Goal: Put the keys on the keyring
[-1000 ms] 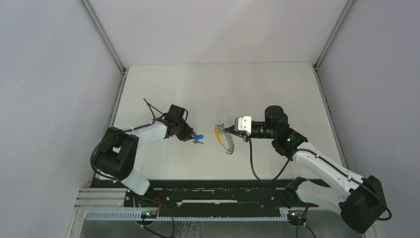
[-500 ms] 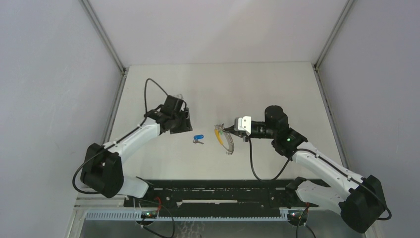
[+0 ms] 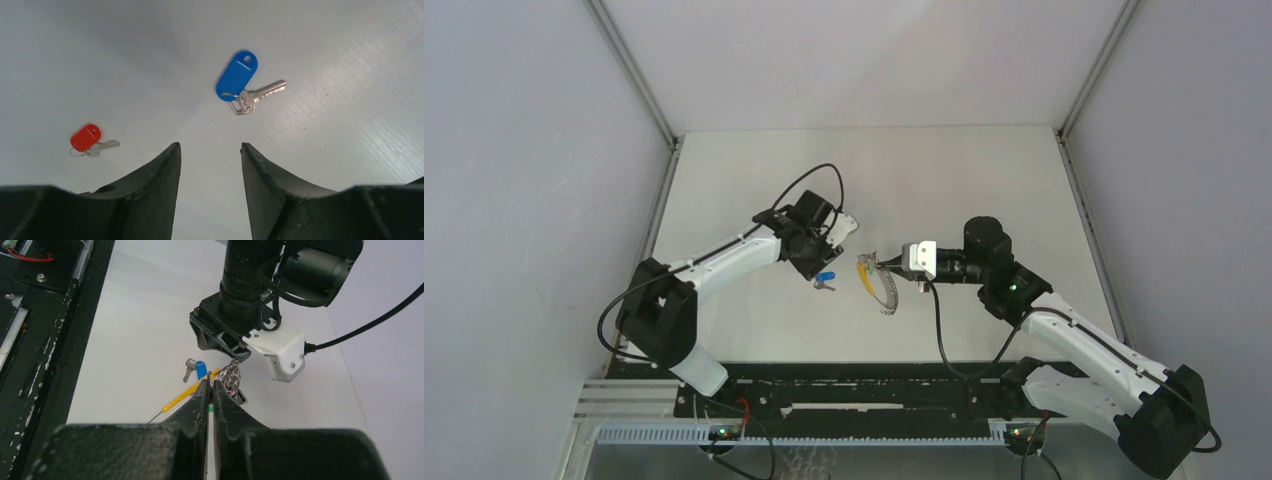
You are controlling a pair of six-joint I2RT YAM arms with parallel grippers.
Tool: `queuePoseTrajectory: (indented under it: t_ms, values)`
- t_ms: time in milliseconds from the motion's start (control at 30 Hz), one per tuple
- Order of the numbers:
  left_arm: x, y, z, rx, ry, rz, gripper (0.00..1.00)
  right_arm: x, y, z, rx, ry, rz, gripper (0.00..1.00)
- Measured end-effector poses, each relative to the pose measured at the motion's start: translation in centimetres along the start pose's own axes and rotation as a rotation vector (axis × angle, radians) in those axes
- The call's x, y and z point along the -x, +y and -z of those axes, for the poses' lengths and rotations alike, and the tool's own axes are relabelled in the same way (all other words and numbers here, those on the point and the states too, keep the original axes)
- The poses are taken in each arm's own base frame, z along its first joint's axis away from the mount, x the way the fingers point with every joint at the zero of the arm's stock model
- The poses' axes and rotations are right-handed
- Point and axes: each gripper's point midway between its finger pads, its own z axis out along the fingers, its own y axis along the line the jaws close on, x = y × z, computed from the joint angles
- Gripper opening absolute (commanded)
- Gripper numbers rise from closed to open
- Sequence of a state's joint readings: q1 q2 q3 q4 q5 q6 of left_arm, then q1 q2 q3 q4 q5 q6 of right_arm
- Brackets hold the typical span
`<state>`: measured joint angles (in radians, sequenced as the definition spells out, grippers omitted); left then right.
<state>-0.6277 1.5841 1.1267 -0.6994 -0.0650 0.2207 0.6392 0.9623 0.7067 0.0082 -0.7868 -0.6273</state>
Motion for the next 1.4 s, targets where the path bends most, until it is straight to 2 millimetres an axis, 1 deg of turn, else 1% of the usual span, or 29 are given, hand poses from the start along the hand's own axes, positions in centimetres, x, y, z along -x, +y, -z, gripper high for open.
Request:
queuePoseTrajectory:
  t_ms: [267,433,533,633,733,867,967,1133,1267,1400]
  values:
    - [0.7,-0.7,-0.4,-0.139,-0.054,-0.332,0.51,-0.2,0.2,0.0,0.006,0.007,0.001,0.0]
    - [0.4,-0.3,-2.2,-0.226,-0.036,-0.451,0.51,-0.2,0.2,0.0,0.008,0.009,0.001,0.0]
    - [0.0,0.0,-3.2,-0.252,-0.022,-0.52,0.49,-0.3,0.3,0.0,0.01,0.011,-0.001,0.0]
    - [-0.2,-0.1,-4.0,-0.276,-0.011,-0.573,0.48,-0.3,0.3,0.0,0.01,0.011,-0.001,0.0]
    - [-0.2,-0.4,-4.3,-0.296,-0.021,-0.607,0.47,-0.3,0.3,0.0,0.01,0.01,-0.001,0.0]
    - [0.4,-0.6,-4.5,-0.302,-0.047,-0.636,0.45,-0.3,0.3,0.0,0.01,0.01,-0.001,0.0]
    - [0.6,-1.1,-5.1,-0.303,-0.046,-0.655,0.43,-0.3,0.3,0.0,0.011,0.01,-0.001,0.0]
    - [0.4,-2.3,-6.2,-0.3,-0.016,-0.685,0.47,-0.2,0.3,0.0,0.013,0.008,-0.001,0.0]
    - [0.7,-2.6,-6.4,-0.274,-0.022,-0.704,0.49,-0.2,0.4,0.0,0.016,0.006,-0.001,0.0]
    - [1.0,-2.5,-6.5,-0.242,-0.015,-0.68,0.51,-0.2,0.4,0.0,0.017,0.005,-0.001,0.0]
